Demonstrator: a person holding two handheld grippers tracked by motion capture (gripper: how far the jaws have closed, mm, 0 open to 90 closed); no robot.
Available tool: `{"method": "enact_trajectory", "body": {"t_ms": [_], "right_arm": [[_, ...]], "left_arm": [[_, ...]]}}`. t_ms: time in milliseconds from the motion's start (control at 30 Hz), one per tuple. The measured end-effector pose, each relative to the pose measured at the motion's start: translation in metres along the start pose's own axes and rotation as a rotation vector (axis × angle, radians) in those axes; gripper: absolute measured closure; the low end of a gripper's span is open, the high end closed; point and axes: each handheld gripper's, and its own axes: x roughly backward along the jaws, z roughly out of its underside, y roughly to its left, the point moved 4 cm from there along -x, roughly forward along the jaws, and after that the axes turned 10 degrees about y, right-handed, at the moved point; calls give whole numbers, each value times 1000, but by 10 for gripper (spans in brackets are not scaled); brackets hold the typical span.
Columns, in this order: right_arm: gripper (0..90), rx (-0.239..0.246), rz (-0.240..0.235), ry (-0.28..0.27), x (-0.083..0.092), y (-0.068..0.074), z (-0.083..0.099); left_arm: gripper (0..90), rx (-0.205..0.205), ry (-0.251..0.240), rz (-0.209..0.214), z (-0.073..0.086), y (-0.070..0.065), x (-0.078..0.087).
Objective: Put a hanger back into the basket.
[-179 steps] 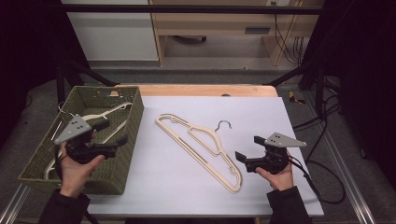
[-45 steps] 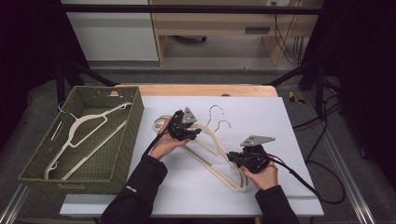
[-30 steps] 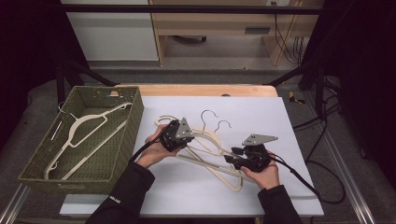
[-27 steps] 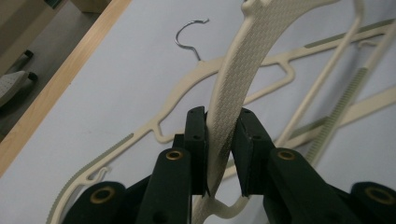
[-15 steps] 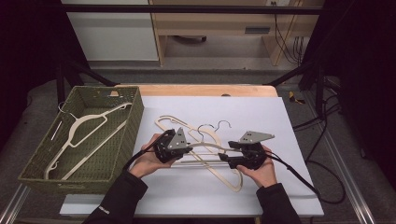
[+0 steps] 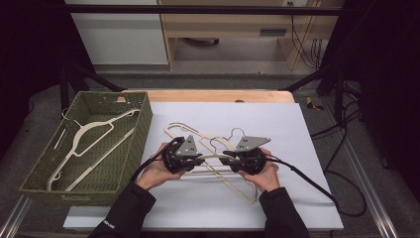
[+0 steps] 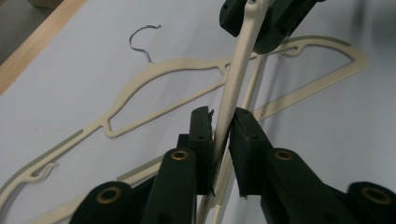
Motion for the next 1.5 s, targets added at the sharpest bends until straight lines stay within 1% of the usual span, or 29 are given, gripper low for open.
{"method": "enact_trajectory", "body": {"t_ms": [33,100,167,200,233,300,333,367,400,433,467,500,533,567,667,700,733,800,900,967,1000,1033,1067,1133,1300,1333,1367,1467,1500], "right_arm": [[749,13,-7,11,1,1,0],[781,23,-23,14,3,2,1],[827,45,-79,10,8,6,1],[841,42,-114,13,13,10,1],[847,51,-129,20,15,11,2],[848,56,-133,23,18,13,2],[851,56,-127,25,23,14,3],[852,51,-143,17,26,15,3],[853,45,-169,5,29,17,3],[854,42,-195,-11,33,19,2],[854,42,-195,-11,33,19,2],[855,42,-239,-39,39,25,0],[855,42,-239,-39,39,25,0],[855,51,-269,-53,44,31,-2],[854,66,-307,-59,48,39,-2],[854,66,-307,-59,48,39,-2],[853,77,-323,-57,48,43,-3],[853,82,-344,-53,47,46,-2],[852,87,-367,-27,42,49,0],[852,88,-371,-16,40,50,1],[851,93,-375,-5,38,51,2],[851,94,-384,11,35,52,3],[850,95,-387,17,34,53,4],[850,97,-390,22,33,53,4],[834,104,-377,28,32,54,5],[822,101,-373,20,33,53,5],[785,96,-346,3,34,53,4],[751,90,-333,-11,36,52,3],[704,83,-303,-31,38,51,2]], "left_arm": [[723,0,0,0,0,0,0],[689,40,-25,2,0,1,4],[636,70,-41,13,0,1,8],[569,105,-71,17,1,0,16],[529,120,-90,11,1,-1,21],[483,133,-107,13,1,-1,26],[444,169,-158,16,2,-3,38],[402,180,-178,31,2,-5,44],[382,180,-178,31,2,-5,44],[369,192,-196,37,3,-7,49],[369,194,-206,41,4,-9,54],[352,193,-210,51,5,-12,58],[352,194,-217,64,7,-15,60],[351,194,-221,73,8,-18,62],[386,171,-198,122,12,-32,61],[412,171,-198,122,12,-32,61],[439,156,-188,151,14,-38,57],[514,136,-178,175,14,-43,53],[592,117,-161,194,15,-48,47],[675,113,-159,202,15,-49,45],[675,109,-156,219,15,-49,43],[718,106,-144,225,15,-50,42],[742,94,-124,219,16,-51,40],[749,93,-120,228,17,-52,39],[783,87,-115,241,18,-54,39],[795,92,-123,261,18,-55,41],[824,98,-145,297,17,-57,44],[853,84,-153,291,15,-60,46],[855,72,-152,269,13,-64,48]]}}
